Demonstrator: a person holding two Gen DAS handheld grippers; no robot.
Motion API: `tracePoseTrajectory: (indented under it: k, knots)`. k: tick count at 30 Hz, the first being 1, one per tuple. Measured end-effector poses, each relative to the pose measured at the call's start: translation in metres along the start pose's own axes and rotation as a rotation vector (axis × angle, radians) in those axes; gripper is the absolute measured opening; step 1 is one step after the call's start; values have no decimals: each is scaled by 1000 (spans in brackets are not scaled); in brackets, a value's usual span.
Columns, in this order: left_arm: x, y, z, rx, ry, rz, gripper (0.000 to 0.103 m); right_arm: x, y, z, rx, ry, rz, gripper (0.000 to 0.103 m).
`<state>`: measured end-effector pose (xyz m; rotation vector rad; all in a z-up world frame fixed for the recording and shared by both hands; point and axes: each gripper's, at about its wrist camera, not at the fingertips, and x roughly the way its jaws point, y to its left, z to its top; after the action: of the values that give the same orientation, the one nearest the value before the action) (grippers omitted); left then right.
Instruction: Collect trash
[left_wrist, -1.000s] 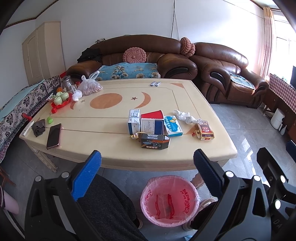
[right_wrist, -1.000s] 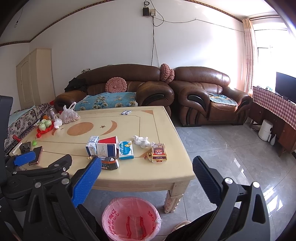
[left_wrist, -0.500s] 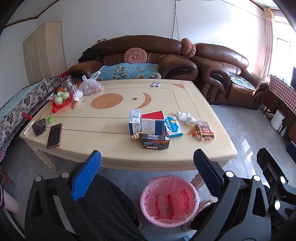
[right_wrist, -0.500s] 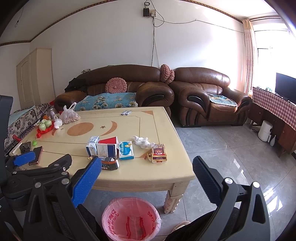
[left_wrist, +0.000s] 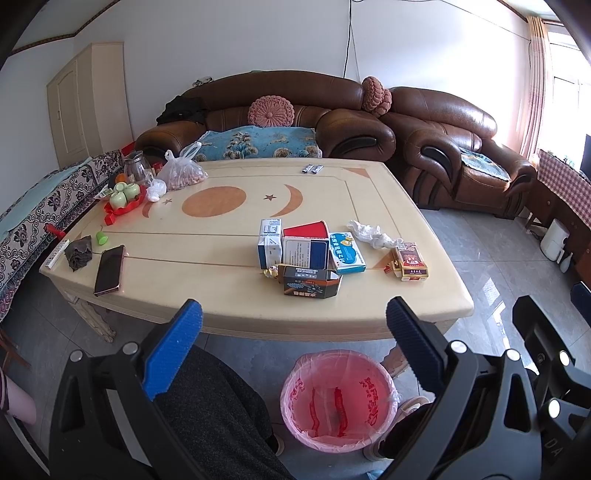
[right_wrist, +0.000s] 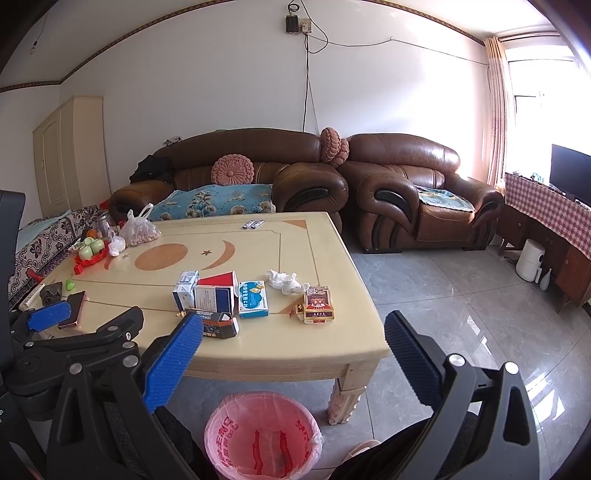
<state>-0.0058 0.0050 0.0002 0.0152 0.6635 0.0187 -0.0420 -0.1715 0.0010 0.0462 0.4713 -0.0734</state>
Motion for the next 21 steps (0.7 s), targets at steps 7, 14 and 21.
tracePoseTrajectory:
  k: [7,14,21]
  knots:
    - [0,0,0,-1,0,-1,98,-1,0,1,1,1,1,97]
    - [-1,0,-1,-1,2,1,98,-1,1,2,1,2,3,97]
    - [0,0,-3,-3,8,-3,98,-1,4,2,2,5,5,97]
